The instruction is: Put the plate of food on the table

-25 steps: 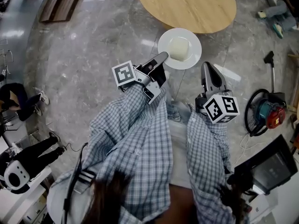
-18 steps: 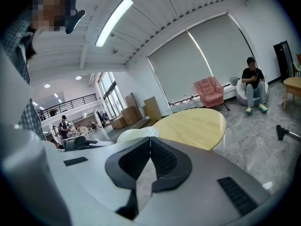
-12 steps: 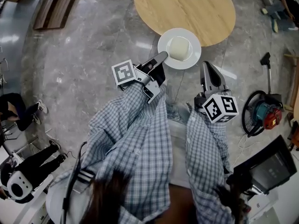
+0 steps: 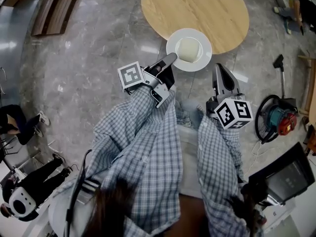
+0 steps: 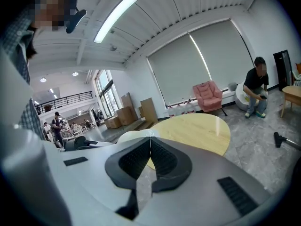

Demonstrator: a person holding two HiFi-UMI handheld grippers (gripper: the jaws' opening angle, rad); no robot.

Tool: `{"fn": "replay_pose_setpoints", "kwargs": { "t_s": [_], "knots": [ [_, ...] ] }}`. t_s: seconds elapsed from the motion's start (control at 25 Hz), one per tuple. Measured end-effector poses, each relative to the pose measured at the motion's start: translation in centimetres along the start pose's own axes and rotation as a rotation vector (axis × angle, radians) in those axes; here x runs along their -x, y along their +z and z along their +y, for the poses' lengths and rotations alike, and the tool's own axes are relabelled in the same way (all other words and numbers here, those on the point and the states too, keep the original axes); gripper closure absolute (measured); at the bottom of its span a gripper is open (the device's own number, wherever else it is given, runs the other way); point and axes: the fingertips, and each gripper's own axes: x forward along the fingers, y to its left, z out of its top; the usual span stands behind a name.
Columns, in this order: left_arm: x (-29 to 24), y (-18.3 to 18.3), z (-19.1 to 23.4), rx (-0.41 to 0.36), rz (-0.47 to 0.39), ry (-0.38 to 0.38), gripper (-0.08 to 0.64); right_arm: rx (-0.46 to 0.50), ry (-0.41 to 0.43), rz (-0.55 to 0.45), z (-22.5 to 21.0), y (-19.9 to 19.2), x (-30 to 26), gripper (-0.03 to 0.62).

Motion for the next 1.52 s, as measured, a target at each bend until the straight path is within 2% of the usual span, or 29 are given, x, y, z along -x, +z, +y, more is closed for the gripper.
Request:
{"fn": "replay_pose_setpoints", "kwargs": {
  "t_s": [0.44, 0.72, 1.0, 1.28, 1.52],
  "knots": [
    [-1.2, 0.7, 0.6, -0.001, 0.018, -0.009, 0.532, 0.017, -0.016, 0.003, -0.5, -0.1, -0.7, 0.584],
    [-0.8, 1.0, -0.1, -0.007, -0.005, -0.020, 0.532, 0.034, 0.003, -0.005, -0.2, 0.8, -1.2, 0.584],
    [-2.5, 1.9, 0.4, -0.009, -0.031, -0.012, 0.532, 0.037, 0.026, 0.014, -1.8, 1.3, -3.4, 0.584],
    [-5.4, 4.3, 0.9, -0.007, -0.049, 0.017, 0.532, 0.027, 0.053, 0.040, -3.8, 2.5, -7.3, 0.584],
    [-6.2, 4.5, 0.6, -0.021, -0.045, 0.029, 0.532, 0.004, 0.054, 0.055, -4.4, 2.9, -7.8, 0.584]
  ]
}}
